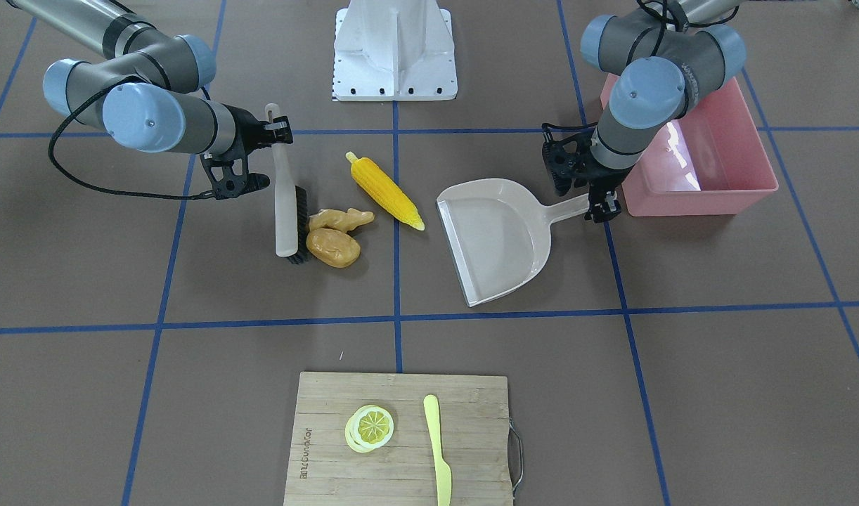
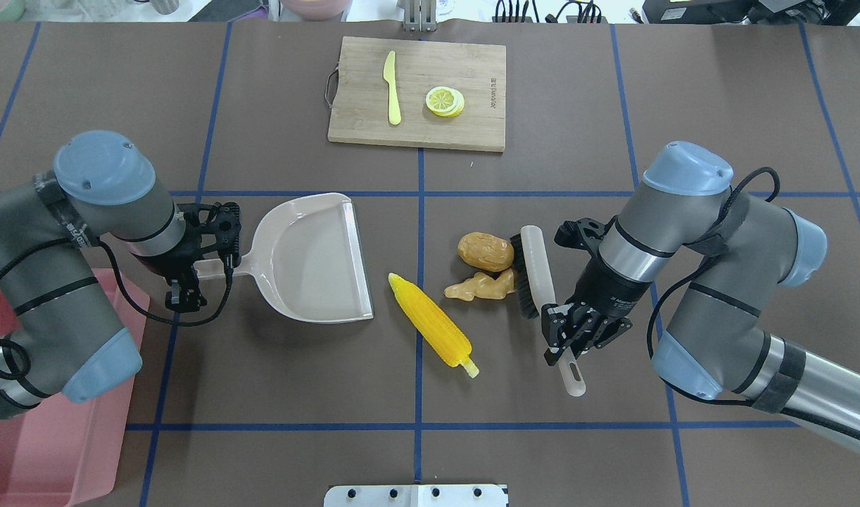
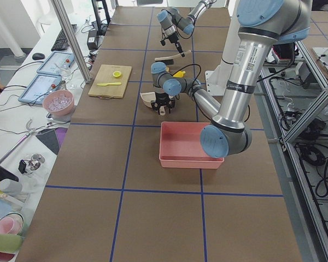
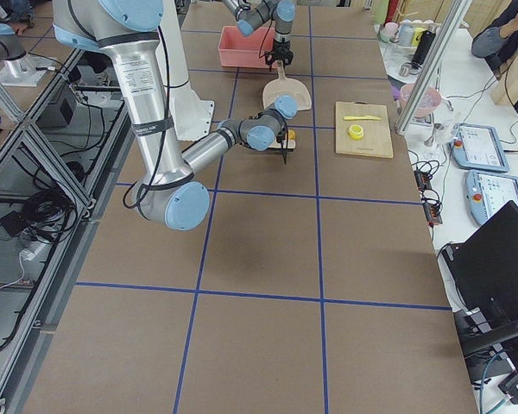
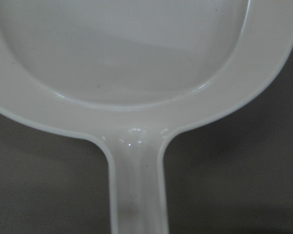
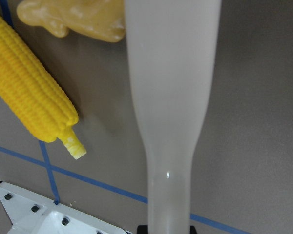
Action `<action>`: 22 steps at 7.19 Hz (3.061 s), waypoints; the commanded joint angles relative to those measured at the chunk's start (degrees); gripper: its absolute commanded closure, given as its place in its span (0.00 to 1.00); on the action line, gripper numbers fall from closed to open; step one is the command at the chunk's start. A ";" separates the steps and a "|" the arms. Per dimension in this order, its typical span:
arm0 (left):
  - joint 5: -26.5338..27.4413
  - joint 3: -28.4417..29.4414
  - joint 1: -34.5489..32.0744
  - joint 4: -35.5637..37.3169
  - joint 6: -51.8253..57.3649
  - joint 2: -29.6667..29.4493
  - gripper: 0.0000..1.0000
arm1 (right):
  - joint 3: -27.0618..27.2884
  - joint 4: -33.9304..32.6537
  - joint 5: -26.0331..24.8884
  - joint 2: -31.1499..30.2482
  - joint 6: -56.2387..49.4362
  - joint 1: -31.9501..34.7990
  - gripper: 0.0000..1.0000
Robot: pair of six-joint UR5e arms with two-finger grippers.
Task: Sweep and dump trash into bin
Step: 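Sweep the corn cob toward the dustpan with the brush in the right gripper, then sweep the potato and ginger into the dustpan with the right gripper's brush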
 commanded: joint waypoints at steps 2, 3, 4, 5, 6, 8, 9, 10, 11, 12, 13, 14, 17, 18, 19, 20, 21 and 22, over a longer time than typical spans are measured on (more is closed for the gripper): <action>0.13 1.68 -1.29 2.24 0.33 -4.28 1.00 | 0.26 0.00 0.08 0.21 0.16 0.03 1.00; 0.13 1.78 -1.21 4.86 0.68 -6.39 1.00 | 0.35 0.09 0.17 0.21 0.25 0.12 1.00; 0.30 2.65 -1.04 5.58 0.68 -7.98 1.00 | 0.43 0.09 0.17 0.21 0.25 0.21 1.00; 0.48 3.96 -0.86 5.59 0.77 -9.47 1.00 | 0.61 0.09 0.17 0.21 0.25 0.38 1.00; 0.74 4.15 -0.69 5.42 0.77 -9.49 1.00 | 0.61 0.09 0.25 0.21 0.34 0.56 1.00; 0.74 3.63 0.19 5.59 0.77 -9.49 1.00 | 1.05 0.09 0.43 0.29 0.43 0.91 1.00; 0.66 3.54 0.98 5.50 0.77 -9.66 1.00 | 1.22 0.09 0.52 0.29 1.38 1.00 1.00; 0.65 3.45 1.77 5.59 0.77 -10.01 1.00 | 1.57 0.09 0.60 0.29 1.65 1.00 1.00; 0.65 3.45 2.30 5.68 0.77 -10.54 1.00 | 2.36 0.00 0.69 0.21 1.92 1.17 1.00; 0.65 3.45 2.83 5.94 0.77 -11.06 1.00 | 2.28 0.00 1.04 -0.14 2.09 1.26 1.00; 0.65 3.45 3.70 6.46 0.77 -11.42 1.00 | 2.19 0.00 1.92 -0.58 1.66 2.13 1.00; 0.74 3.71 4.32 6.73 0.68 -11.60 1.00 | 2.11 0.09 2.53 -1.19 0.96 3.27 1.00; 0.74 3.80 4.41 6.91 0.68 -11.68 1.00 | 2.19 0.17 4.89 -4.88 -4.47 5.12 1.00; 0.74 3.54 4.41 7.69 0.77 -11.51 1.00 | 2.37 0.26 5.96 -5.76 -5.37 5.39 1.00; 0.66 3.54 4.41 7.96 0.77 -11.34 1.00 | 1.67 0.18 5.79 -5.42 -6.77 4.78 1.00; 0.65 3.54 4.41 8.66 0.77 -11.42 1.00 | 0.80 0.18 5.70 -5.33 -10.26 4.17 1.00; 0.65 3.45 4.41 9.71 0.77 -11.60 1.00 | 0.44 0.18 5.88 -5.51 -12.21 3.55 1.00; 0.65 3.45 4.41 10.24 0.77 -11.68 1.00 | 0.35 0.18 4.75 -5.16 -12.06 2.07 1.00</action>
